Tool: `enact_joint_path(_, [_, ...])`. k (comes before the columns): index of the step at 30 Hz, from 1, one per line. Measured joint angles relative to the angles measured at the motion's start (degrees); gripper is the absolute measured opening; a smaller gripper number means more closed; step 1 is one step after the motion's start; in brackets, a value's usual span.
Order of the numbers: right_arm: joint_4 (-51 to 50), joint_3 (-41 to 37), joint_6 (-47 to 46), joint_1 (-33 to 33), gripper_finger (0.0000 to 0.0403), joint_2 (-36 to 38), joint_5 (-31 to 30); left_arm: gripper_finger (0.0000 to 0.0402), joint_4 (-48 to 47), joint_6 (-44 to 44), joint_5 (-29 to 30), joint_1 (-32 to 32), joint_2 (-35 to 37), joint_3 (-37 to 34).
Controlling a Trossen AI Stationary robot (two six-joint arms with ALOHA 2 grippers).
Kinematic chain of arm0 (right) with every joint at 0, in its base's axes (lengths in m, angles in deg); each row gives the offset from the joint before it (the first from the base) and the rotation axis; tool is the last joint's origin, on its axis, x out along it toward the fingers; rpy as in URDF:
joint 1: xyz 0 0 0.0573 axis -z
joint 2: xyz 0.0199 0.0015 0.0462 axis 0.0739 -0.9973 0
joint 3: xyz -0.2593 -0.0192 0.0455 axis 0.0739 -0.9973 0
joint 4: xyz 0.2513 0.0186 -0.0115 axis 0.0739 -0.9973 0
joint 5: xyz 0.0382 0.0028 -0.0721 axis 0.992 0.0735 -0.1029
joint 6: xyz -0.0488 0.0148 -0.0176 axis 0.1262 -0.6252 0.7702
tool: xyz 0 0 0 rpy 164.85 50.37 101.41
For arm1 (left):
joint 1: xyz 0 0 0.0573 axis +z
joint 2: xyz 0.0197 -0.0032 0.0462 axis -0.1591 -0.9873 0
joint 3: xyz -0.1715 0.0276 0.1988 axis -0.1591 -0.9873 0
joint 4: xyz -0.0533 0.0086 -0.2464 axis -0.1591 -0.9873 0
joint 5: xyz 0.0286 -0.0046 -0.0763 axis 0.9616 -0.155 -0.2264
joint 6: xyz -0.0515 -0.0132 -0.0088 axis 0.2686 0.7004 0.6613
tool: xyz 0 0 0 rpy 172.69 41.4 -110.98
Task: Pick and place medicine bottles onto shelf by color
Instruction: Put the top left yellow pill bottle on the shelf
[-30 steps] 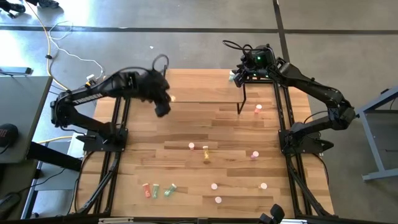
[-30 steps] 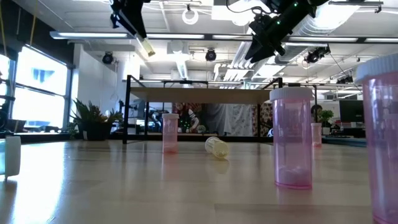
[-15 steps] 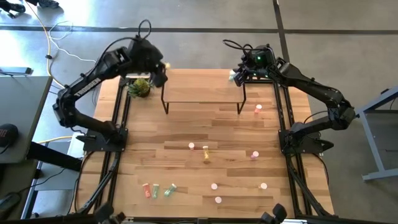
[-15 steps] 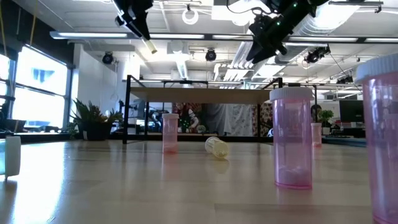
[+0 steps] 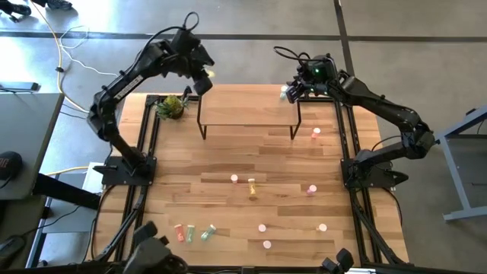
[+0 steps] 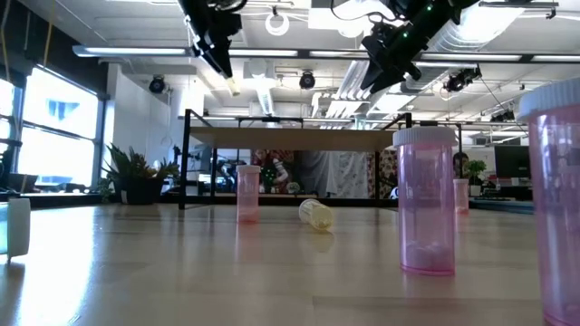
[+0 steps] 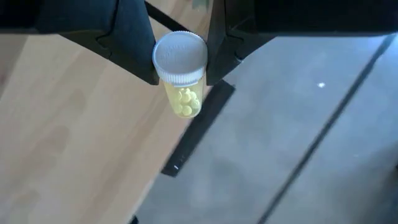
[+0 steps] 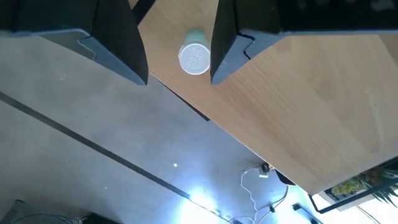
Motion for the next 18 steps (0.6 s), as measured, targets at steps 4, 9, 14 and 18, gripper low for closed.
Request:
enact_joint_path(4, [-0.1,0.0,0.0,0.0,0.0165,0.0,0.0,0.0113,-2.6,-0.9,-2.0,-0.2,-3.2,1.7])
enact_joint_path(9, [-0.4,0.0,0.0,0.0,0.0165,0.0,0.0,0.0113,-5.2,-0.9,-2.1,-0.7,-5.8,1.9])
enact_joint_path(14, [-0.4,0.0,0.0,0.0,0.0165,0.0,0.0,0.0113,-6.1,-0.9,-2.3,-1.0,-7.5,1.9])
enact_joint_path(18, [-0.4,0.0,0.0,0.0,0.0165,0.0,0.0,0.0113,-7.7,-0.9,-2.3,-1.4,-9.2,1.9])
